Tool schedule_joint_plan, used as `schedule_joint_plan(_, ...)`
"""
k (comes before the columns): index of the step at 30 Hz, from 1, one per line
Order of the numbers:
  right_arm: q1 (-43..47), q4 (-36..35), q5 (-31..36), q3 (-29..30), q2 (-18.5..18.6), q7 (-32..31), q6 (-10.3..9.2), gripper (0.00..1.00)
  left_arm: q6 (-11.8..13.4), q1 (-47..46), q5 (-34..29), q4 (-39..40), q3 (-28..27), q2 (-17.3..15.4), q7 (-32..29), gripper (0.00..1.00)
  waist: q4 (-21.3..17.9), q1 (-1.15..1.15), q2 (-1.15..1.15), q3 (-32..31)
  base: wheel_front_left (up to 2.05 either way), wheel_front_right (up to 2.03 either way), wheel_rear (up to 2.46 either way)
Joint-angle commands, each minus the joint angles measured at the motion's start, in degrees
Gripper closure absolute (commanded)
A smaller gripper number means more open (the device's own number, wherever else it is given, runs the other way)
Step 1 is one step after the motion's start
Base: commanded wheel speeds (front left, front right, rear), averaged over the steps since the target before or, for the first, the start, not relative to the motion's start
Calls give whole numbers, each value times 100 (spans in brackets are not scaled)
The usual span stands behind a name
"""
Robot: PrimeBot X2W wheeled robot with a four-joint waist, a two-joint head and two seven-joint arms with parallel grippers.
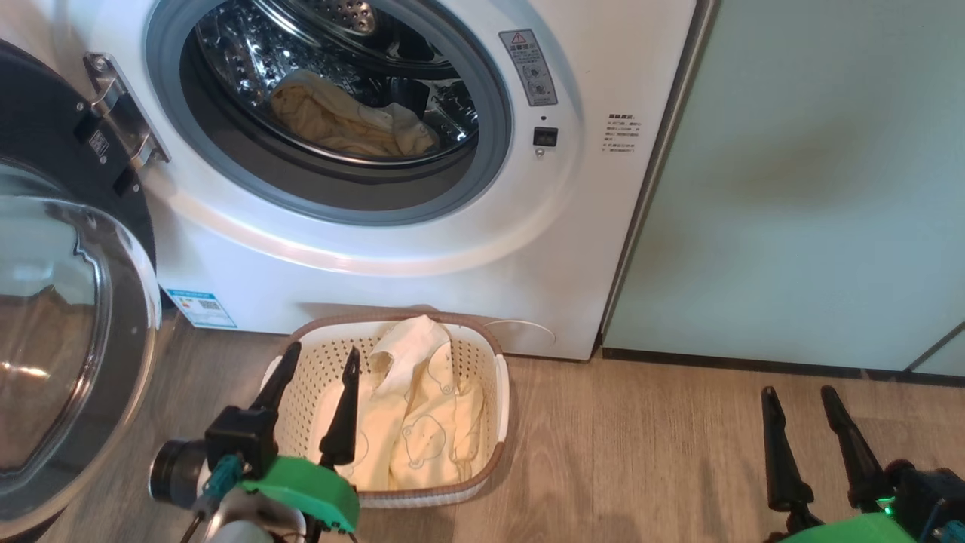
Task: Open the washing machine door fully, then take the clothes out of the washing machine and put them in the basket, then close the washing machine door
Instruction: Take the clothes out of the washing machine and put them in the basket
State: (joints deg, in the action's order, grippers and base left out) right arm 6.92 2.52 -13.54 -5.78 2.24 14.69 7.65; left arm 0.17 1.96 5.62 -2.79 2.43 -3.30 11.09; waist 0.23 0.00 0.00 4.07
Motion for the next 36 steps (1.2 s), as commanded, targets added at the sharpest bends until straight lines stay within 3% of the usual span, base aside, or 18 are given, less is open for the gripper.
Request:
schedule_joint_plan(1, -111, -176, 29, -115, 64, 31, -16, 0, 20, -166, 24, 184, -135, -101, 24, 0, 4, 0, 0, 13, 0, 0, 0)
schedule_joint_plan(23, -236, -218, 57, -149, 64, 31, -16, 0, 29, -583, 312, -141, -147, -130, 50, 0, -7, 0, 0, 362, 0, 0, 0)
schedule_joint_plan(36, -775, -385, 47, -103, 64, 31, -16, 0, -7, -2267, 579, -1130, -351, -357, -114, 0, -149, 0, 0, 1707, 0, 0, 0)
